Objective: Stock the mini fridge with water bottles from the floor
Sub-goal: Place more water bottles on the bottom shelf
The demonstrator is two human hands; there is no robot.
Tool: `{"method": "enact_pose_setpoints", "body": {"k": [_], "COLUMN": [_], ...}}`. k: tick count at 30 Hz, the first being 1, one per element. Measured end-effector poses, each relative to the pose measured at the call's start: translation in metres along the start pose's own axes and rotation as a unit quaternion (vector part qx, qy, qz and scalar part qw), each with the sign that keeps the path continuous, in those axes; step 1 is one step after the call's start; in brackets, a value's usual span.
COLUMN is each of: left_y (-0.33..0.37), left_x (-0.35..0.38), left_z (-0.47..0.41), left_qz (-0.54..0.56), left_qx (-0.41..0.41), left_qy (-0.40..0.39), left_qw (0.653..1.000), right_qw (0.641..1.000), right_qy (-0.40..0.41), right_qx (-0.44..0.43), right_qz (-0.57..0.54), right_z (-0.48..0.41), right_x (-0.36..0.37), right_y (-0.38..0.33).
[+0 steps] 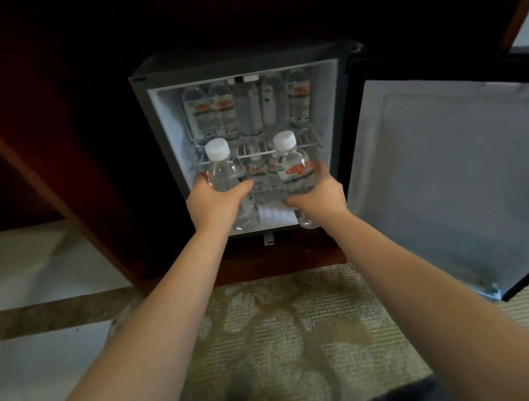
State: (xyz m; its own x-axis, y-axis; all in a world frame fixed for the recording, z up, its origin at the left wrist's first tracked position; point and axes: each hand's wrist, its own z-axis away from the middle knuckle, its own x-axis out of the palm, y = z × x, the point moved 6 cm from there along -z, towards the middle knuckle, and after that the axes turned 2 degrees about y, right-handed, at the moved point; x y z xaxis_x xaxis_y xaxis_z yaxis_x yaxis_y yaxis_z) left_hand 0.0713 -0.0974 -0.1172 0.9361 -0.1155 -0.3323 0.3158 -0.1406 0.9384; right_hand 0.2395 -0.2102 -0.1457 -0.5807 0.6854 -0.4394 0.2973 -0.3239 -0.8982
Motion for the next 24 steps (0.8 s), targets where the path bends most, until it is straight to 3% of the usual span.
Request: {"method": "enact_pose_setpoints", "body": {"k": [7, 12, 16, 20, 24], "left_y": [-0.053, -0.102, -0.119, -0.128, -0.137], "left_x": [0.045, 0.068, 0.082, 0.093, 0.1], "left_z": [-0.051, -0.08, -0.101, -0.112, -0.119], "left_qz": [0.004, -0.011, -0.049, -0.022, 0.004], "left_qx": [-0.052, -0.076, -0.065, -0.059, -0.068], "left_qy": [-0.012, -0.012, -0.019, -0.037, -0.037], "left_qw": [0.999, 0.997, 0.996, 0.997, 0.997], "right_qw": [0.998, 0.987, 0.986, 0.981, 0.974], "right_qy": [0.012, 0.014, 0.025, 0.077, 0.103], "right_qx": [0.061, 0.161, 0.168, 0.18, 0.184], "right_qz": [-0.022, -0.007, -0.004, -0.004, 0.085], "right_z": [-0.066, -0.098, -0.133, -0.168, -0.197], "right_x": [0.047, 0.08, 0.093, 0.098, 0.094], "right_y": [0.057, 0.119, 0.139, 0.148, 0.144]}}
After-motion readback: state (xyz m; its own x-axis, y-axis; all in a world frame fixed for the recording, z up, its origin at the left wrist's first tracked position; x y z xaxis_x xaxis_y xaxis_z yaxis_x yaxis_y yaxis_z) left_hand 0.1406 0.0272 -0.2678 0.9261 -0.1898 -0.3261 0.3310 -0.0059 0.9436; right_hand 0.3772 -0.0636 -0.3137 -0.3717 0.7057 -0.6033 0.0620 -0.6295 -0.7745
